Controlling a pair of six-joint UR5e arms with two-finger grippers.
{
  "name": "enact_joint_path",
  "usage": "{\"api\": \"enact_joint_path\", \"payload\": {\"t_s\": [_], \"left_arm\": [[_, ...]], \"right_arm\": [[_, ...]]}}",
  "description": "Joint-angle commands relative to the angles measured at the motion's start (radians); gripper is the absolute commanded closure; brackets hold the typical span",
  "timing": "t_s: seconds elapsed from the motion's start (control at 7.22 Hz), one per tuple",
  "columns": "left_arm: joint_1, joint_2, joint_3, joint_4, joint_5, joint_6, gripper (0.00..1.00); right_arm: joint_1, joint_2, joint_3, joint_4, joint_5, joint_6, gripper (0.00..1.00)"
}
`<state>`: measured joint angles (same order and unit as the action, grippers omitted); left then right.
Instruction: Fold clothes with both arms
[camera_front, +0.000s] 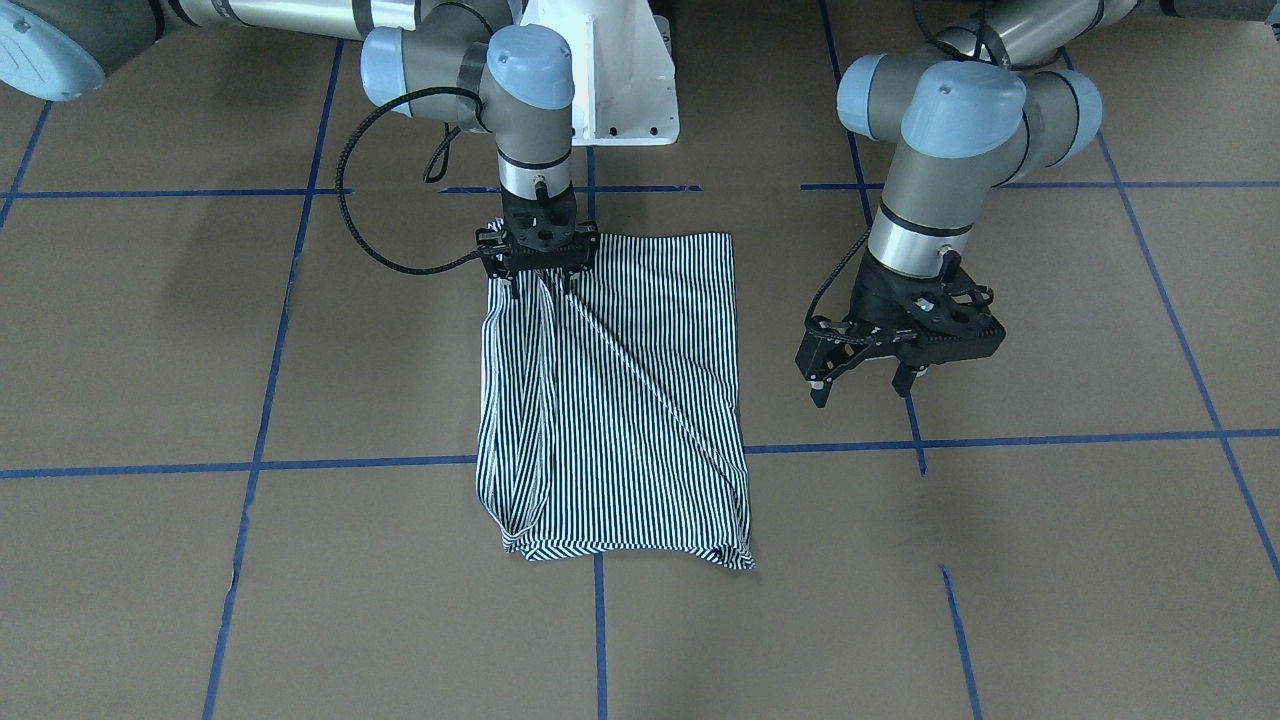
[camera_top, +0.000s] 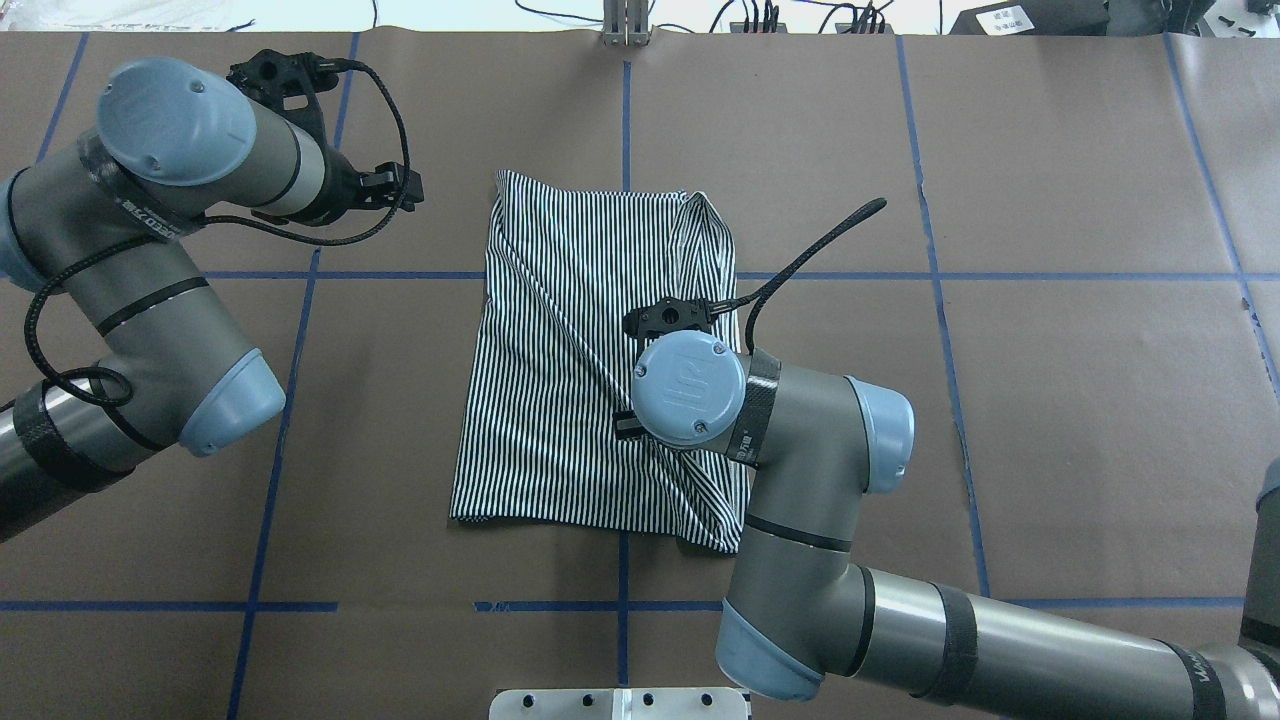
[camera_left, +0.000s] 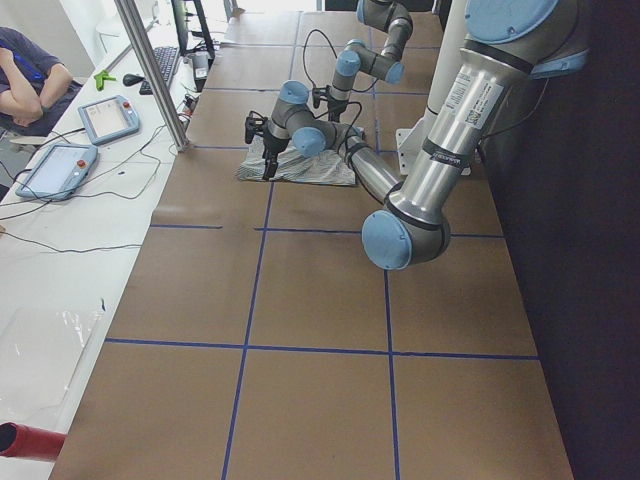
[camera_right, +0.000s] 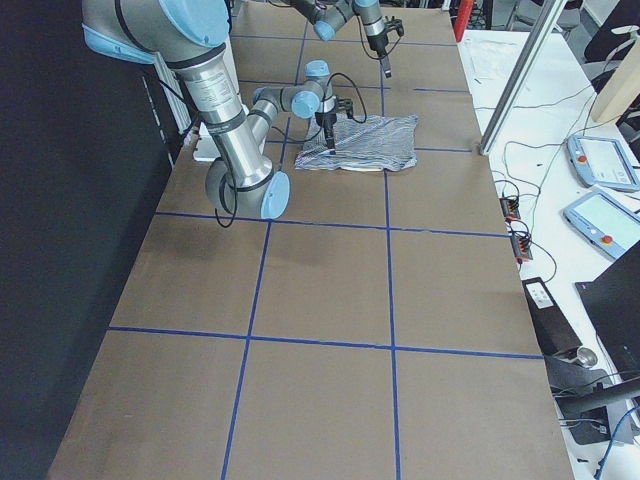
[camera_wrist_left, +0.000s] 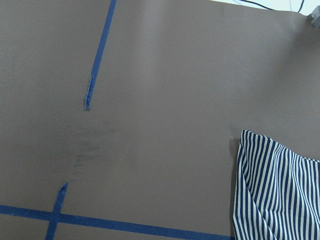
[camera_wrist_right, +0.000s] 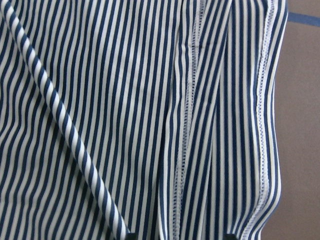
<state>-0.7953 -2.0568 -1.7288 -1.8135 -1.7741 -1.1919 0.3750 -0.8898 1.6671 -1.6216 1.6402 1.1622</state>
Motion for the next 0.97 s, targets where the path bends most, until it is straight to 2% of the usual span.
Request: {"api": "enact_joint_path", "payload": {"t_s": [0.0,0.28,0.55,0.69,0.83], "left_arm": [[0.001,0.001,0.000,-0.001,-0.001,0.000,0.00],[-0.001,0.001,0.002,-0.001,-0.001,0.000,0.00],[-0.001,0.001,0.002,-0.001,-0.001,0.000,0.00],[-0.001,0.001,0.002,-0.001,0.001,0.000,0.00],[-0.001,0.001,0.002,-0.001,0.001,0.000,0.00]], "right_arm": [[0.001,-0.007,-0.003,0.000,0.035,-0.004,0.54],[0.001,-0.008,-0.004,0.000,0.049,-0.019,0.54],[0.001,-0.011,-0.013,0.000,0.049,-0.039,0.61],[0.001,-0.009,-0.017,0.000,0.049,-0.039,0.72],[0.001,-0.008,-0.017,0.000,0.049,-0.044,0.89]]}}
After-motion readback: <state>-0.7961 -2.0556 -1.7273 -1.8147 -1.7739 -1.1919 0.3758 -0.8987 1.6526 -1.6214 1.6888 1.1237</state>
